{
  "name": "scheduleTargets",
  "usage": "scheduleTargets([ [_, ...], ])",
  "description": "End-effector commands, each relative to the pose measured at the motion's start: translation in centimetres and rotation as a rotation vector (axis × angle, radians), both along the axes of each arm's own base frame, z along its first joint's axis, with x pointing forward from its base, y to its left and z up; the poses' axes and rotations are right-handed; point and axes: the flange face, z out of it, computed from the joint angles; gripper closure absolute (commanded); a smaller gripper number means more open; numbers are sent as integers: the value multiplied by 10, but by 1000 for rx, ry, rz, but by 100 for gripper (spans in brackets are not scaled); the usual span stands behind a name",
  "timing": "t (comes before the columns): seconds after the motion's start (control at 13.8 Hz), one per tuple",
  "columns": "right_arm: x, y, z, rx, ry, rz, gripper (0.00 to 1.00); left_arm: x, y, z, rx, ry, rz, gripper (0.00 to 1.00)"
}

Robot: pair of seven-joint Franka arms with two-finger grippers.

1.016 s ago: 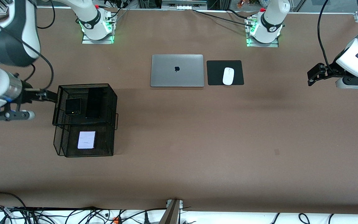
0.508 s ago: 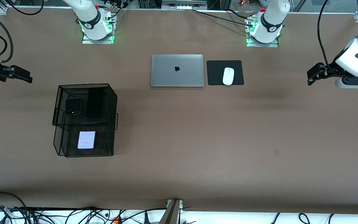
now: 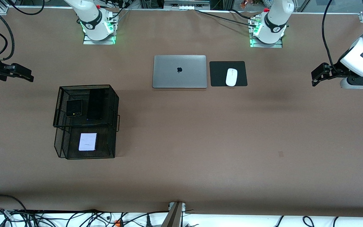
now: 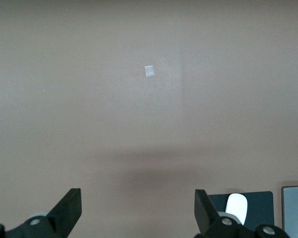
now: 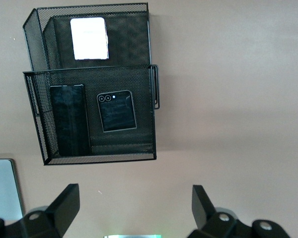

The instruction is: Place phones with both arms

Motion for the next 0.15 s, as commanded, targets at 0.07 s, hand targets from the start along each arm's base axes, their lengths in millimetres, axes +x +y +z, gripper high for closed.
scheduleTargets([
  [0.07,-3,-1,5,-14,11,-13,0,4,-2,5,13,6,-25,0],
])
